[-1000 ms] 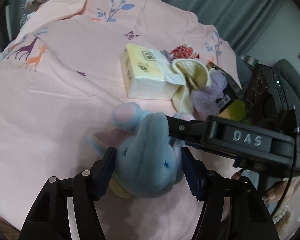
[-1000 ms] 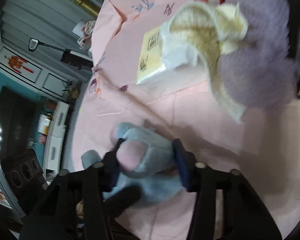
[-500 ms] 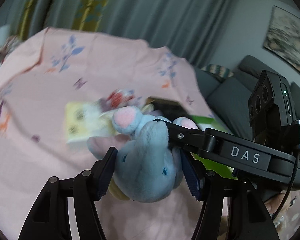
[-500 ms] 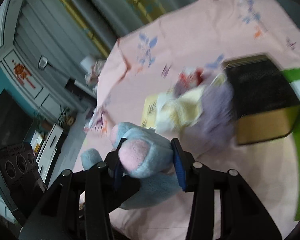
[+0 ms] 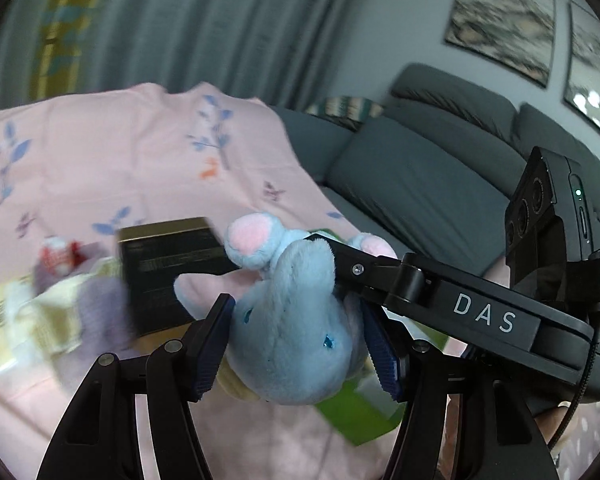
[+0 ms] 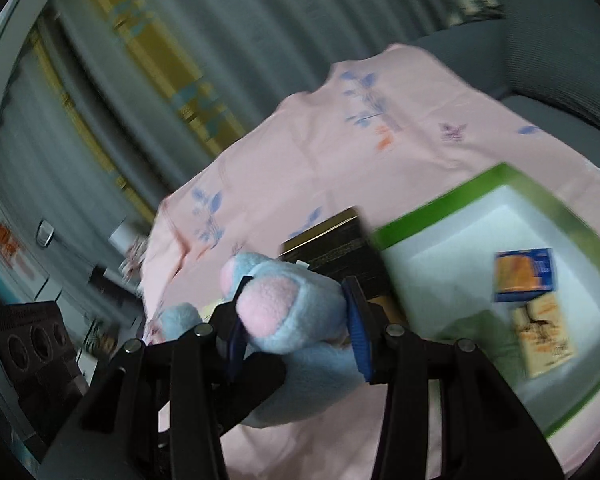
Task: Organize soft objects
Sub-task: 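Carry the elephant into the green box and open the right gripper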
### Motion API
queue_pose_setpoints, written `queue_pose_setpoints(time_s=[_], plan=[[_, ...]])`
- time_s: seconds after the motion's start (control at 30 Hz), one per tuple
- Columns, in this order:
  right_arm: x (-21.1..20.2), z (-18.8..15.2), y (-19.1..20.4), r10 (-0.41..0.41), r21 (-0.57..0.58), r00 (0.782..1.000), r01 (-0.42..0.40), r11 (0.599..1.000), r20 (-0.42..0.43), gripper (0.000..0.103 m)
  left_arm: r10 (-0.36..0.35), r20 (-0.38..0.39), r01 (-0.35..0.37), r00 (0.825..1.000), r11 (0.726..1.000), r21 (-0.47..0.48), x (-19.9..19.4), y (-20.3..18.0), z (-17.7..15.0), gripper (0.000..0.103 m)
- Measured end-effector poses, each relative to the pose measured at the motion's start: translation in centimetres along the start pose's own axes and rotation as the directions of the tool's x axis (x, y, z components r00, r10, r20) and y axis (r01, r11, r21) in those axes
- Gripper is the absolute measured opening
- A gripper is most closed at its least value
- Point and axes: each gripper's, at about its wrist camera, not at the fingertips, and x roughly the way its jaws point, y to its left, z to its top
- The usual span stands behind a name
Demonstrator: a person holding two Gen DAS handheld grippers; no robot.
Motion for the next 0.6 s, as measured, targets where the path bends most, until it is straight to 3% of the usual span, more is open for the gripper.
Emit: queue_pose_setpoints(time_s=[0.27,0.6], plan=[[-2.7,1.4,-6.6,-0.093,0.145,0.992,0.080,0.986,0.081,0.043,-0.106,-0.094,0.113,0.990,0.990,0.080,5.6,-4.7,0.6,0.064],[-4.3,0.7,-12.1,-0.242,0.295,0.968,0.215,0.931,0.058,0.043,-0.166,-0.232,0.188,0.958,0.979,0.075,10.6,-8.2,-1.1,0.064]])
